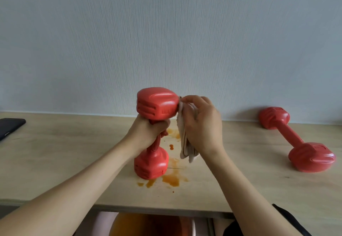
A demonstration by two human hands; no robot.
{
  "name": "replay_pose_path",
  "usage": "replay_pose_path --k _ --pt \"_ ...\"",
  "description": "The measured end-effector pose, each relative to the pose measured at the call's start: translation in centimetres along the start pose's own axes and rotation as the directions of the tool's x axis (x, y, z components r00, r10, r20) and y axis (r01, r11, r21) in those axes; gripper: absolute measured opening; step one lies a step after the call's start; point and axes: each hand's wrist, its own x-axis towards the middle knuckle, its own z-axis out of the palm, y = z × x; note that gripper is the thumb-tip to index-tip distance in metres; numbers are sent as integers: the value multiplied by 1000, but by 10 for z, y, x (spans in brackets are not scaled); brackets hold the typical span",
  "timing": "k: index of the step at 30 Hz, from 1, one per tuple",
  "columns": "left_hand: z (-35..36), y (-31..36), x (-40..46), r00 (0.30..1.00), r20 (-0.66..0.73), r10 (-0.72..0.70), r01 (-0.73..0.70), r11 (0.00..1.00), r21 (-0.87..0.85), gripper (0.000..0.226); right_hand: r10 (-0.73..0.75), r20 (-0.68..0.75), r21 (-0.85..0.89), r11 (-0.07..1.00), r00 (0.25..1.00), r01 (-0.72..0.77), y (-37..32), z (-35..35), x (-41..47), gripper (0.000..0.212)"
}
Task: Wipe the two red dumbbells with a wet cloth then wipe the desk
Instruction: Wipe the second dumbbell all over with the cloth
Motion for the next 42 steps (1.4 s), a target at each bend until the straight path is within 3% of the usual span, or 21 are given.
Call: replay_pose_path --k 4,10,16,22,26,30,35,39,42 --pt "3 3 -2 998 50 41 -41 999 3 22 54 16 -36 998 998 -54 8 2 10 16" --pt "-3 -3 5 1000 2 -17 17 998 -59 12 -60 8 -37 997 998 61 -7 -1 -18 14" --pt "0 -4 1 990 122 72 -72 997 -6 22 54 26 -22 998 998 -54 13 7 10 17" --pt "-4 -4 3 984 123 126 -109 985 -135 13 100 91 118 987 991 -110 24 15 8 17" --pt "-10 -5 3 989 10 150 -150 988 -32 22 109 119 188 974 987 -130 25 10 6 17" --pt "-11 -7 1 989 -120 86 -83 996 31 36 108 166 217 966 980 -143 22 4 2 26" --pt "-2 -10 -2 997 -51 61 -60 998 27 12 11 62 169 985 998 -21 12 0 -4 22" --pt "-1 -12 2 991 -69 117 -107 985 136 26 -182 -55 19 983 982 183 -6 1 -13 21" --pt "-1 -13 3 988 -63 144 -134 980 148 30 -143 -38 -16 990 989 143 -7 2 -11 17"
